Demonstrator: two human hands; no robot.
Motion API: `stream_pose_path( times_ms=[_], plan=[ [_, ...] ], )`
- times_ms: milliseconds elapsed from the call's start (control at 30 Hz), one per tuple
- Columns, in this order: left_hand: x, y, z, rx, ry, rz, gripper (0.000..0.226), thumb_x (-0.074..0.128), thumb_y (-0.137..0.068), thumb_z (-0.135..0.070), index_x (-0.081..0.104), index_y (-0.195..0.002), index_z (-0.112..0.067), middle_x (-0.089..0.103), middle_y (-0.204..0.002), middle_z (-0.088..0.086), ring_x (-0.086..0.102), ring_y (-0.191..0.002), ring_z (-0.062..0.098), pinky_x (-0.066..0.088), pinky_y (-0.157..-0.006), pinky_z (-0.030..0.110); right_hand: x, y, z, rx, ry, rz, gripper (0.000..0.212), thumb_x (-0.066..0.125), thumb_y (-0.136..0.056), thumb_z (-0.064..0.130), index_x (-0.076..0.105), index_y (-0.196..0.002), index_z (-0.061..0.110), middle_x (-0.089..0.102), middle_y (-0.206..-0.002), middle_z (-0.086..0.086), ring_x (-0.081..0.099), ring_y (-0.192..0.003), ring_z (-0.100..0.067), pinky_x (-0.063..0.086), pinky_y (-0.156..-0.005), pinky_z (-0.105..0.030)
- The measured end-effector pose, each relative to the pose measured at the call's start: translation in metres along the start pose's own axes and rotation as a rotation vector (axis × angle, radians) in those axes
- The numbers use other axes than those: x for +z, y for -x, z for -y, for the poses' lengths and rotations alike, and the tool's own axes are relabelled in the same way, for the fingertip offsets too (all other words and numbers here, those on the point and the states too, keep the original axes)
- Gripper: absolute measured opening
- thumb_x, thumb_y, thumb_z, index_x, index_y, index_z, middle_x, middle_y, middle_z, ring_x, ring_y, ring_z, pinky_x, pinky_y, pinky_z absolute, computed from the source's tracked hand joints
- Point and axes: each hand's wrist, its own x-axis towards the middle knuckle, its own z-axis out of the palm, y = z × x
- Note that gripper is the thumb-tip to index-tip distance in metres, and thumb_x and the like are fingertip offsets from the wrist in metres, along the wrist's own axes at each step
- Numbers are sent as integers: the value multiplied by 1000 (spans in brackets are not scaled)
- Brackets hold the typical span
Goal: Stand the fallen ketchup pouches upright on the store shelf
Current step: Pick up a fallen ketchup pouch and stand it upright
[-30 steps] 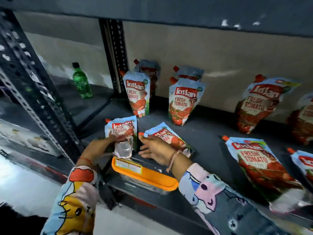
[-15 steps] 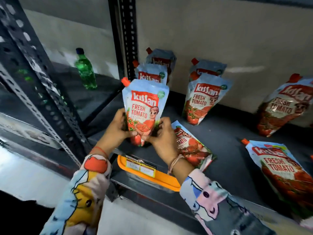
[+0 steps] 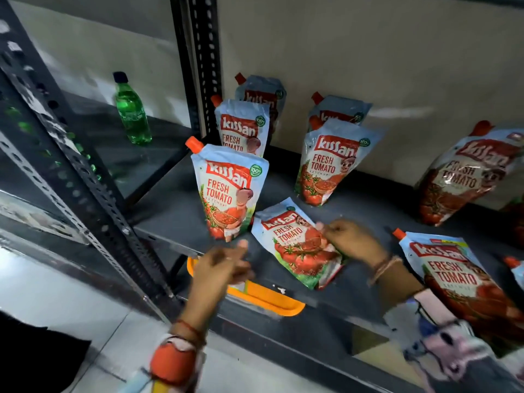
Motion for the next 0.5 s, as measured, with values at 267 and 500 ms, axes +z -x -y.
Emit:
stream_pose_path(
  times_ms=[267,500],
  plan=[
    [79,34,6,-84,-111,186,31,79,-64,-34,73,-80,-8,75,-82,8,70,-72,13,58,-65,28,-1,22,-21,-33,-731,568,26,54,-85,3,54,-108,-8,64,-102,-19,63,-87,-24,52,-83,-30],
    [79,18,-16,217,-328,286,38,83,-57,-18,67,-91,-8,72,-95,16,67,-84,22,55,-79,38,11,42,-33,-267,-960,46,45,68,-67,-13,51,-93,19,70,-88,0,69,-76,-5,55,-64,-16]
  ],
)
